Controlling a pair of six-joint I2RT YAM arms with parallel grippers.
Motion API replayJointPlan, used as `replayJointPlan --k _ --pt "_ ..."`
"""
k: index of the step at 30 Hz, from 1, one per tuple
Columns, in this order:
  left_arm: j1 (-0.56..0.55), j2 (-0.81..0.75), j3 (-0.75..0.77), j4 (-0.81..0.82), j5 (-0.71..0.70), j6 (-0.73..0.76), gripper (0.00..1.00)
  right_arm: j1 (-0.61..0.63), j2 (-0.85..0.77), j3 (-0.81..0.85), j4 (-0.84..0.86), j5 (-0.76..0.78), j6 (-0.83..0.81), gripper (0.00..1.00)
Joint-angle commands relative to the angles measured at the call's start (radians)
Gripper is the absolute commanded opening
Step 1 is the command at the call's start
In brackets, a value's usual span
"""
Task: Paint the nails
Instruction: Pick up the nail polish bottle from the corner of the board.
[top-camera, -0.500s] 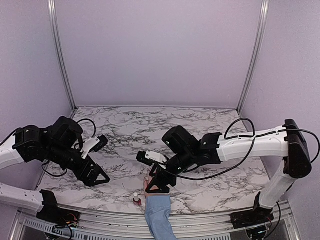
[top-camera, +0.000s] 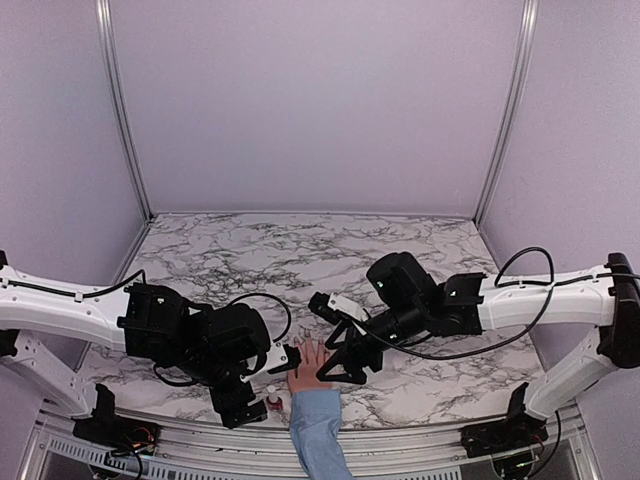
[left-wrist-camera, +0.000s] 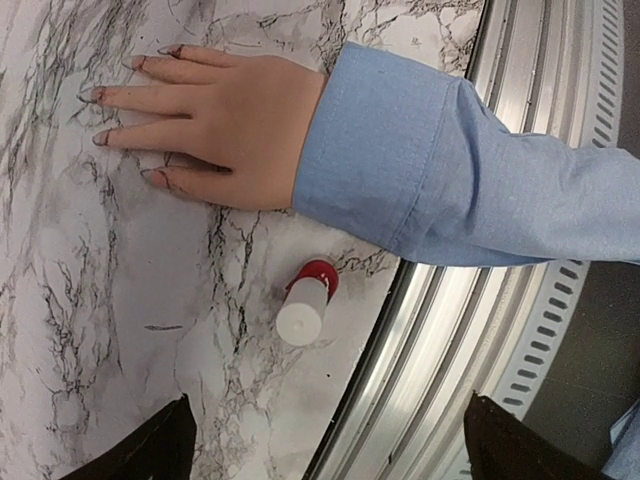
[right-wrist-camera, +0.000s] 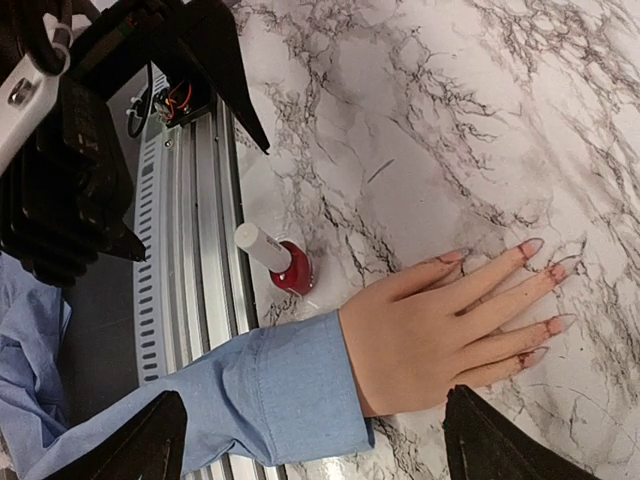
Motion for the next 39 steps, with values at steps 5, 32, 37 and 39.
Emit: replayJointPlan --k 5,32,37,39 --pt "-0.002 -0.008 -0.048 0.143 -0.073 0.100 0.85 -0.042 -0.094 -0.054 0.048 -0.004 0.043 0.87" --pt "0.059 0.110 -0.080 0.227 0.016 0.254 0.27 -0.083 -0.142 -0.096 0.016 0.001 0.042 0.89" --pt "0.060 0.116 -0.076 0.230 0.032 0.270 0.26 -0.088 -0.138 -0.095 0.021 0.005 0.044 0.90" --pt "0.060 0.117 -0.076 0.232 0.038 0.274 0.27 -0.088 -0.139 -0.095 0.022 0.004 0.046 0.90"
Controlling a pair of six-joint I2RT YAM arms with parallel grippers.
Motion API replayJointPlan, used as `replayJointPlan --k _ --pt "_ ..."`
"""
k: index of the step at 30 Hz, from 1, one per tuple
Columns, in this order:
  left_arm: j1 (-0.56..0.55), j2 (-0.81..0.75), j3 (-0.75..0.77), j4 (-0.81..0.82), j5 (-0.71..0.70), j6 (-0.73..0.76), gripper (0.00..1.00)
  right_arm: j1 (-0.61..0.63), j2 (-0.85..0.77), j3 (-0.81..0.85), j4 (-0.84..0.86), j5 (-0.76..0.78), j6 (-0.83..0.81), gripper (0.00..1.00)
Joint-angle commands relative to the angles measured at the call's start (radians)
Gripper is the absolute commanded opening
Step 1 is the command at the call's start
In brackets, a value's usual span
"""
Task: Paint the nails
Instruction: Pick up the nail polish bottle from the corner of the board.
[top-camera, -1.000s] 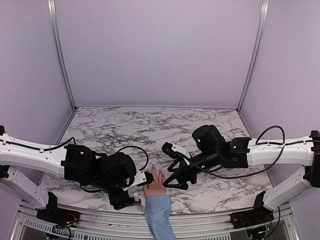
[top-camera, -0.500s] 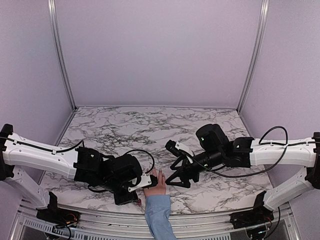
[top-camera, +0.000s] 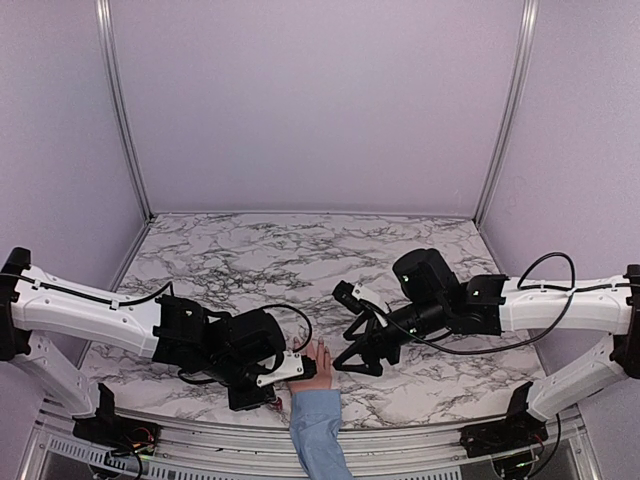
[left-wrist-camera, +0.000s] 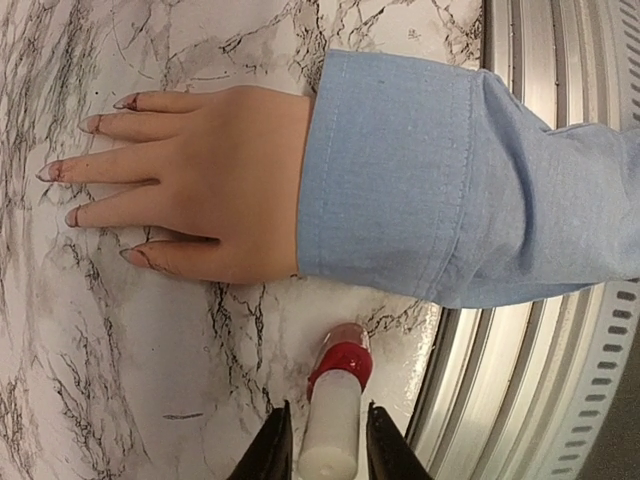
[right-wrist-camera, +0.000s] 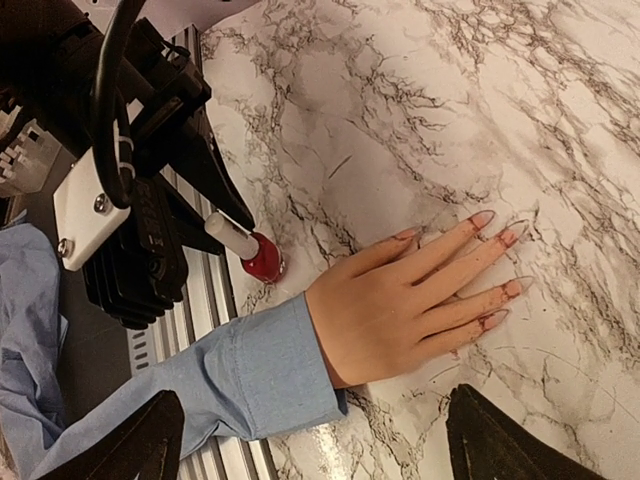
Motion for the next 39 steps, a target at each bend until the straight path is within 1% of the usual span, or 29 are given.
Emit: replayJointPlan --k 1,5,7,11,13,14,16,19,24,25,31,34,37,39 --pt "0.007 0.012 -0.002 0.015 0.032 0.027 0.27 -0.011 -0.017 0.001 0.007 0.003 0.012 0.90" --pt "0.007 0.020 0.001 0.019 0.038 0.033 0.24 -0.011 -0.020 0.000 0.006 0.010 0.015 0.90" --pt "0.007 0.024 0.003 0.019 0.034 0.035 0.21 -0.013 -0.020 -0.001 0.010 0.027 0.026 0.90" --pt "0.009 0.022 0.016 0.022 0.029 0.028 0.09 -0.013 -0.050 -0.026 0.057 0.083 0.050 0.91" --pt "0.015 0.017 0.036 0.021 0.025 0.019 0.01 -0.013 -0.092 -0.054 0.107 0.135 0.066 0.93" --pt "0.019 0.014 0.049 0.020 0.020 0.014 0.00 -0.013 -0.118 -0.070 0.129 0.165 0.072 0.95" --pt "0.032 0.005 0.078 0.021 0.017 0.004 0.00 -0.013 -0.158 -0.089 0.157 0.220 0.073 0.99" --pt "0.063 -0.014 0.116 0.015 0.012 -0.006 0.00 -0.013 -0.199 -0.107 0.182 0.264 0.057 0.98" --pt "0.133 -0.031 0.233 -0.017 0.044 -0.024 0.00 -0.013 -0.252 -0.135 0.227 0.246 0.014 0.98" --pt "0.141 -0.026 0.264 -0.025 0.073 -0.028 0.00 -0.013 -0.262 -0.141 0.258 0.250 0.009 0.99" --pt "0.174 0.015 0.425 -0.049 0.144 -0.059 0.00 -0.013 -0.339 -0.199 0.358 0.264 -0.025 0.99" --pt "0.191 0.052 0.507 -0.072 0.215 -0.078 0.00 -0.013 -0.314 -0.179 0.330 0.228 -0.086 0.98" --pt "0.201 0.086 0.578 -0.093 0.275 -0.089 0.00 -0.013 -0.263 -0.141 0.287 0.217 -0.096 0.99" --pt "0.206 0.105 0.613 -0.111 0.295 -0.087 0.00 -0.013 -0.248 -0.124 0.271 0.182 -0.115 0.99"
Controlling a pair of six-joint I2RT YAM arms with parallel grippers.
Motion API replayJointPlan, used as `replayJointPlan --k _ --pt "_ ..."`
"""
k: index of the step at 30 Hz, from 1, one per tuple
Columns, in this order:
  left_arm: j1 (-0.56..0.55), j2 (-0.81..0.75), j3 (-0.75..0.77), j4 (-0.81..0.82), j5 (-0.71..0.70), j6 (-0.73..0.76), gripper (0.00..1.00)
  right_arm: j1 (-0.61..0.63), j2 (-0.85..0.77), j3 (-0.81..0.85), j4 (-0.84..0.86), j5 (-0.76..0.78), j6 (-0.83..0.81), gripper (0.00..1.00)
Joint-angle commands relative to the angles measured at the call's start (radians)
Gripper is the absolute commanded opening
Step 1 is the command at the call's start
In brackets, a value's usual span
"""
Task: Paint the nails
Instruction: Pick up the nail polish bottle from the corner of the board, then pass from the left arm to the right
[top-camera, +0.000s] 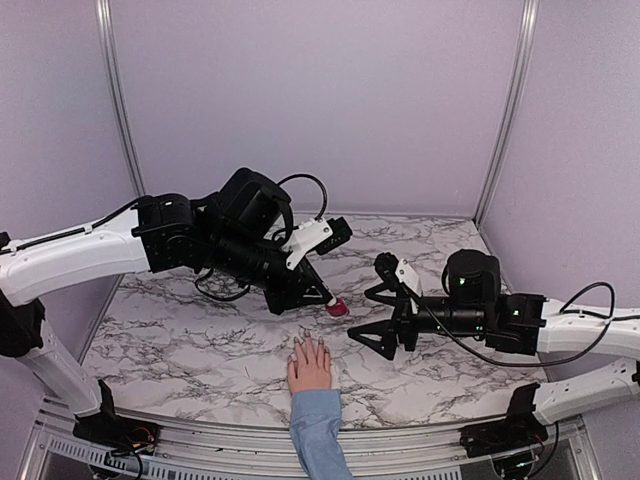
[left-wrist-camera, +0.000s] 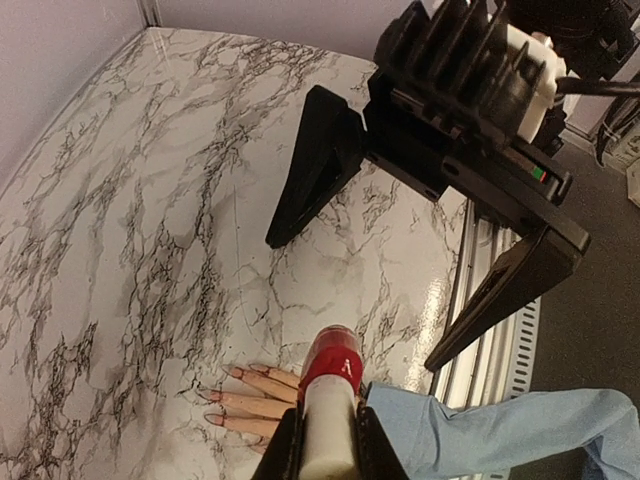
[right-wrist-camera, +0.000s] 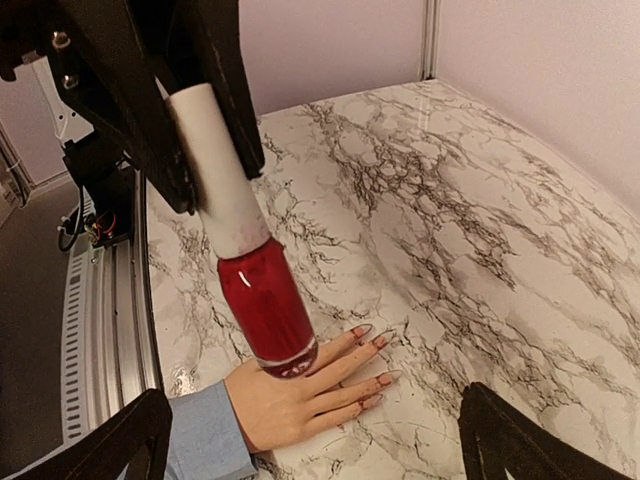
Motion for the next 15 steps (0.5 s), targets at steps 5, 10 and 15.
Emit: replayJointPlan --k 5,10,15 --pt "0.019 0.077 0.119 -0.086 0.111 -0.028 0.00 -0.005 0.055 0.077 -0.019 -0.103 -0.102 0.98" --pt "0.019 0.102 0.138 -0.088 0.142 -0.045 0.00 -0.005 0.114 0.122 -0.046 -0.130 -0.138 0.85" --pt "0.019 0.118 0.155 -0.091 0.161 -0.083 0.00 -0.005 0.146 0.143 -0.053 -0.138 -0.159 0.67"
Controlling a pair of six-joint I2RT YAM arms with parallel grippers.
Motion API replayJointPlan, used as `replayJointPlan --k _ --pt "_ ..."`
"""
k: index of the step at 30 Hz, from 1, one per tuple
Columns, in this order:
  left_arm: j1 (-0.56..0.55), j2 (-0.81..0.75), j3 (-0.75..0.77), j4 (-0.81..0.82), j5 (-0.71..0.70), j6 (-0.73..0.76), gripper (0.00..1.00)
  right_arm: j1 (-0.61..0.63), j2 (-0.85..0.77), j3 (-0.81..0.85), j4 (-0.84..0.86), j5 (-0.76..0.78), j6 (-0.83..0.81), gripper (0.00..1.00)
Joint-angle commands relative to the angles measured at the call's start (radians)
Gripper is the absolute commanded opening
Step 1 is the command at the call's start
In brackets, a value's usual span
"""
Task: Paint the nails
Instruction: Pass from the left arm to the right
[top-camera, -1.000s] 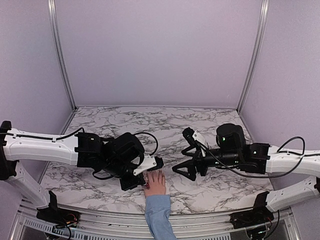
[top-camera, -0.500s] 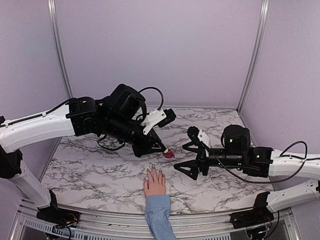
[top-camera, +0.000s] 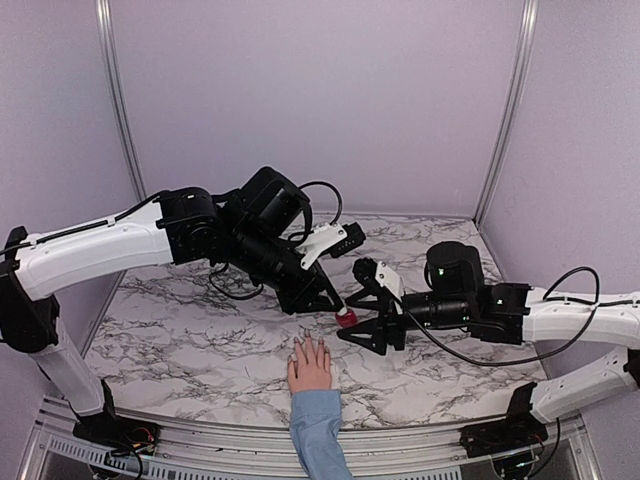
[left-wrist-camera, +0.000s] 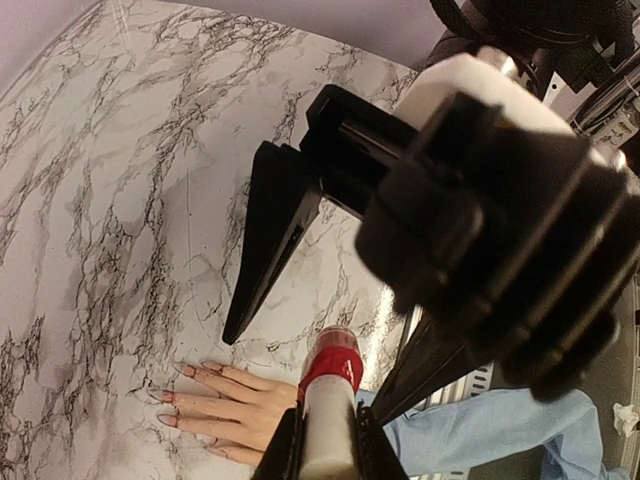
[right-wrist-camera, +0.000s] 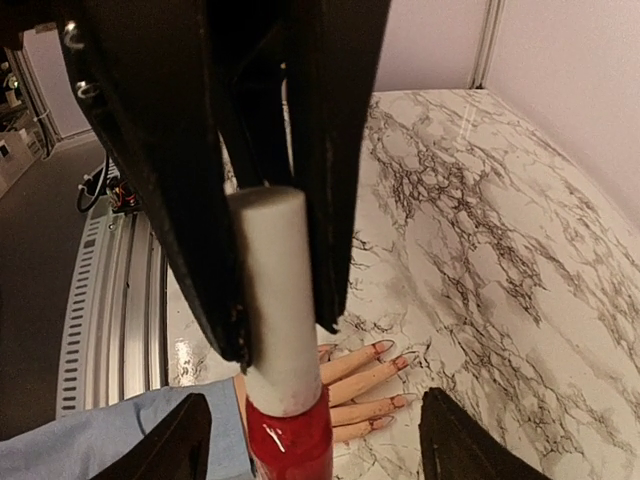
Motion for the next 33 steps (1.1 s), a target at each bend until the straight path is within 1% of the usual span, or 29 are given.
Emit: replayJointPlan --k 1,6,8,13,24,25,26,27,28,31,33 --pt "0.005 0.015 0.044 -0.015 0.034 -0.029 0.00 -0.004 0.023 0.054 -0.022 -0.025 -0.034 0.64" --pt "0.005 0.018 0.047 -0.020 0.033 -0.025 0.00 -0.005 0.043 0.068 -0.022 -0.035 -0.035 0.46" --pt "0.005 0.018 0.047 -0.023 0.034 -0.023 0.00 -0.005 0.052 0.073 -0.055 -0.042 -0.033 0.40" --pt "0.005 0.019 0.044 -0.026 0.034 -0.018 0.00 -0.004 0.069 0.087 -0.063 -0.058 -0.028 0.27" --pt "0.020 -0.014 0.033 -0.027 0.006 -0.003 0.00 -0.004 0.062 0.083 -0.054 -0.065 0.006 0.10" --pt "0.021 -0.018 0.033 -0.027 0.002 -0.003 0.02 -0.004 0.060 0.083 -0.052 -0.065 0.006 0.09" --pt "0.022 -0.022 0.034 -0.026 -0.003 -0.003 0.11 -0.004 0.058 0.083 -0.052 -0.065 0.008 0.08" --pt "0.023 -0.027 0.036 -0.027 -0.011 -0.003 0.27 -0.005 0.054 0.085 -0.053 -0.065 0.008 0.06" --pt "0.027 -0.033 0.038 -0.026 -0.017 -0.003 0.36 -0.006 0.049 0.087 -0.053 -0.064 0.010 0.05" --pt "0.045 -0.058 0.046 -0.026 -0.003 -0.003 0.60 -0.007 0.034 0.105 -0.068 -0.066 0.007 0.02" --pt "0.060 -0.083 0.056 -0.025 -0.004 -0.003 0.72 -0.011 0.020 0.125 -0.087 -0.080 0.005 0.01"
